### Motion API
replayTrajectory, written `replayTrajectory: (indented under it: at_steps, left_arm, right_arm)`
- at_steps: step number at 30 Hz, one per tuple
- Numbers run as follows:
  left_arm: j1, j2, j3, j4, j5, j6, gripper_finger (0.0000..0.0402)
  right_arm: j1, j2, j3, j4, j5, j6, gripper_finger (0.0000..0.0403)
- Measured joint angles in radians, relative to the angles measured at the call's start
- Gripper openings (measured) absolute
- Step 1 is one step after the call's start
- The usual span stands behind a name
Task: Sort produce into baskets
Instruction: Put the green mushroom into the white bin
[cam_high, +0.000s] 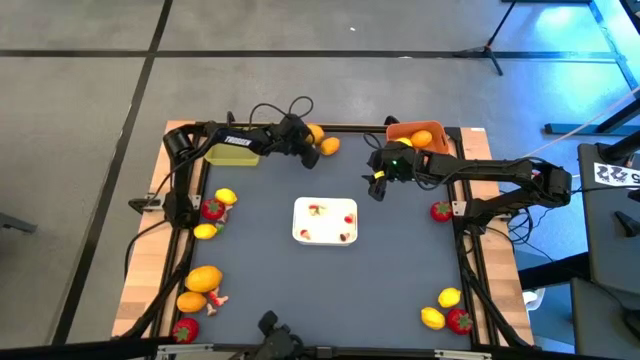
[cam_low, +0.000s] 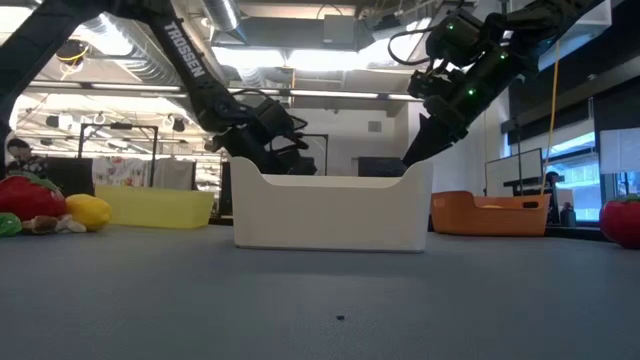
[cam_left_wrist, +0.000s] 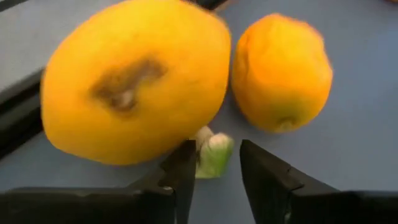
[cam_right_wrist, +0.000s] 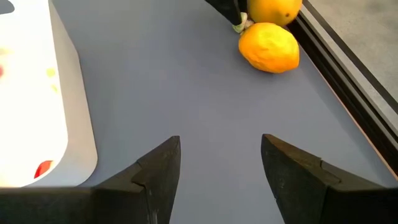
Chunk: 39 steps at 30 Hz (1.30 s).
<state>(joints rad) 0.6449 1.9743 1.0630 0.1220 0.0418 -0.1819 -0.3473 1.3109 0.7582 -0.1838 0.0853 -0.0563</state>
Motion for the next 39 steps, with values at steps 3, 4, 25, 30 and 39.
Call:
replayTrajectory:
  at_steps: [3,4,25,30,39]
  left_arm:
    - [0.006,0.000,0.000,-0.017,0.002,0.021,0.0094]
    - [0.008,0.000,0.000,-0.017,0.002,0.030,0.0086]
    - [-0.023,-0.109,-0.001,-0.126,-0.002,0.239,0.0015]
    - [-0.081,-0.210,-0.001,-0.203,0.003,0.286,0.0016]
    - [-0.231,-0.370,-0.001,-0.306,0.041,0.372,0.0017]
  right_arm:
    - [0.000,0.000,0.000,0.000,0.000,0.000,0.0223]
    - [0.000,0.000,0.000,0.000,0.000,0.000,0.0223]
    - [0.000,0.000,0.000,-0.054,0.000,0.004,0.0223]
    - [0.000,0.000,0.000,-0.054,0.000,0.007,0.0223]
    - [0.000,0.000,0.000,-0.054,0.000,0.007,0.0223]
